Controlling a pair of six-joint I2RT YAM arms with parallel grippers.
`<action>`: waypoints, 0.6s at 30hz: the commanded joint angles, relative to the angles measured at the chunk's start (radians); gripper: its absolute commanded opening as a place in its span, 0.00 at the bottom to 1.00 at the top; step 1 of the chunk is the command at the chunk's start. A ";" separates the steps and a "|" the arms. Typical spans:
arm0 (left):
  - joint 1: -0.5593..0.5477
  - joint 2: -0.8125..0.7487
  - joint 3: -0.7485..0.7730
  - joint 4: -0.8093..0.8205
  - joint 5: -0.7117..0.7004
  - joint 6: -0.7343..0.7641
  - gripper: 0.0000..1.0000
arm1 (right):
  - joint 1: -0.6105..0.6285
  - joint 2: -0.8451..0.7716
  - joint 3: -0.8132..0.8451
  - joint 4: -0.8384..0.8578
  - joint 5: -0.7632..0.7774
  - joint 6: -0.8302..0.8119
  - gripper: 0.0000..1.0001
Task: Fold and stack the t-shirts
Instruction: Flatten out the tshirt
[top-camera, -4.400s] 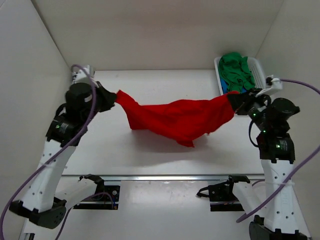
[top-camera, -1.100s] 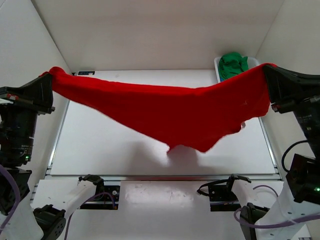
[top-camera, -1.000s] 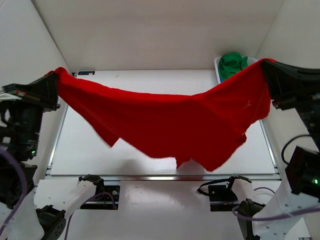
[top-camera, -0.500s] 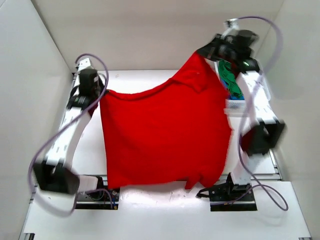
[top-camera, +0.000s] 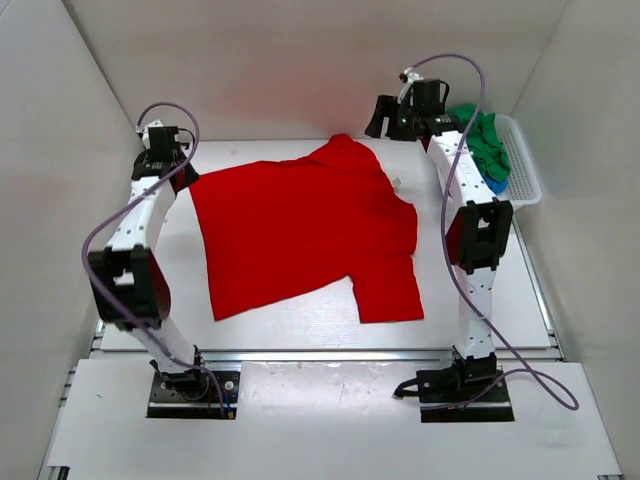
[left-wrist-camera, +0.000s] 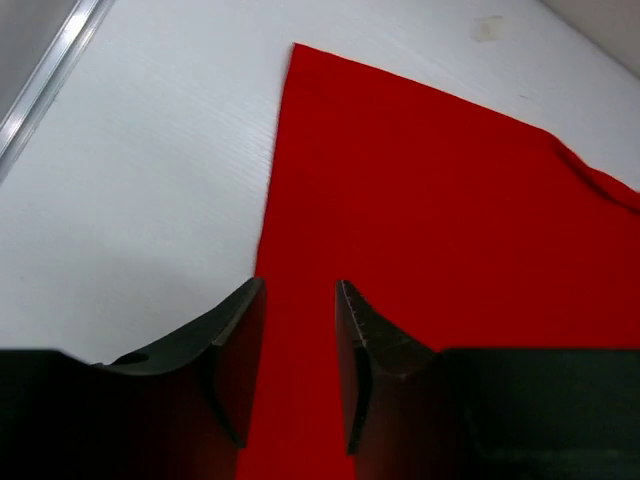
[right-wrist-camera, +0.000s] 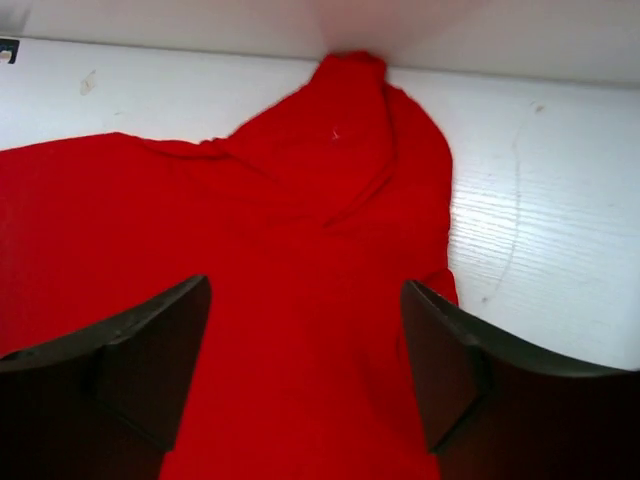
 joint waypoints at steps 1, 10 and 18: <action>-0.047 -0.185 -0.089 0.002 0.047 0.000 0.45 | 0.088 -0.255 0.002 -0.034 0.182 -0.182 0.76; -0.142 -0.420 -0.425 -0.139 0.034 -0.018 0.43 | 0.093 -0.741 -0.798 0.079 0.225 -0.153 0.00; -0.269 -0.382 -0.506 -0.289 -0.019 -0.056 0.42 | 0.061 -0.939 -1.164 0.072 0.170 -0.080 0.30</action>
